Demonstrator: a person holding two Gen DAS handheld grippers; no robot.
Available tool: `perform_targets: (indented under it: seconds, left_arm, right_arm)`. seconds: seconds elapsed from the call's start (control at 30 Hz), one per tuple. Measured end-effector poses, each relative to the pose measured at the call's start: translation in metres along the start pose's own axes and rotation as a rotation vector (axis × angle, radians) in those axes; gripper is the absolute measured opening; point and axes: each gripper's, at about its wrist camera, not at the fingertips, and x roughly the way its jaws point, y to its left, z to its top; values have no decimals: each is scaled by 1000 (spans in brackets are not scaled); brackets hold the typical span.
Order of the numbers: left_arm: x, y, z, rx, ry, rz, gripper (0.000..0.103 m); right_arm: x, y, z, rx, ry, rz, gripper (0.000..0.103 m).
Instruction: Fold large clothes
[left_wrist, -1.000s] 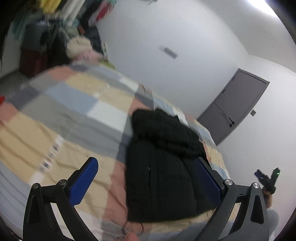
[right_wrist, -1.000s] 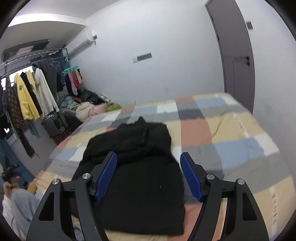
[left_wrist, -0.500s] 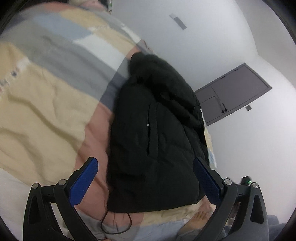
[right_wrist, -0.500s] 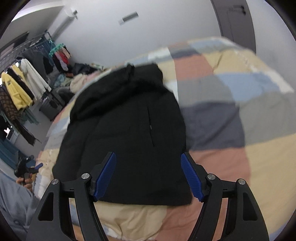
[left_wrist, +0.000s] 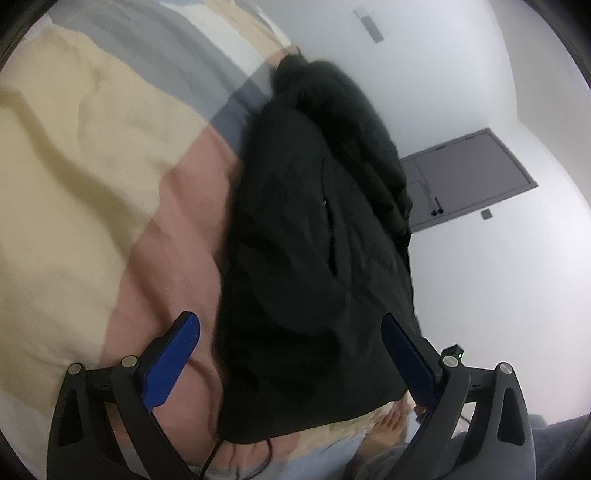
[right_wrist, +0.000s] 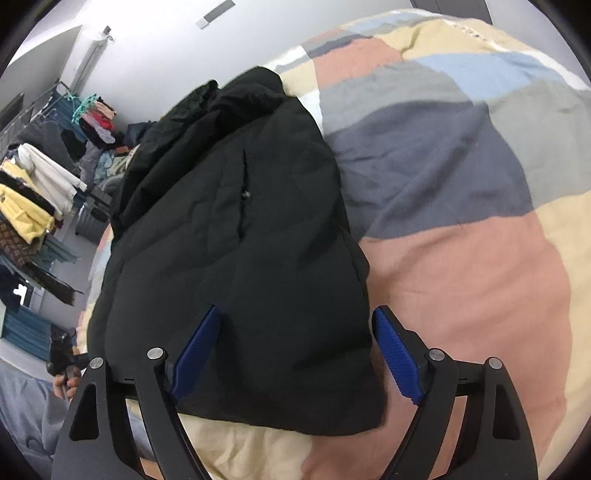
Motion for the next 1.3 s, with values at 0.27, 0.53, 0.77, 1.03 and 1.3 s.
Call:
perform_targets:
  seconds: [0.27,0.53,0.77,1.03,1.3]
  left_arm:
    - [16,-27,-8,40,75,-116,98]
    - [27,-26,-9,22,97,-63,98]
    - [50,-21,-15,41,126,51,98]
    - [53,-31,-16,-28,116,-61,54]
    - [45,-50,-8,-82,36,-62,12]
  right_arm:
    - [7,2,-3,30,35,119,88]
    - [-12,22,-1,-40,2,231,88]
    - [19,11,-5,-33,87,113,88]
    - [13,32,1,-37,62,266,84]
    - [1,68,8,-162,79,238,16]
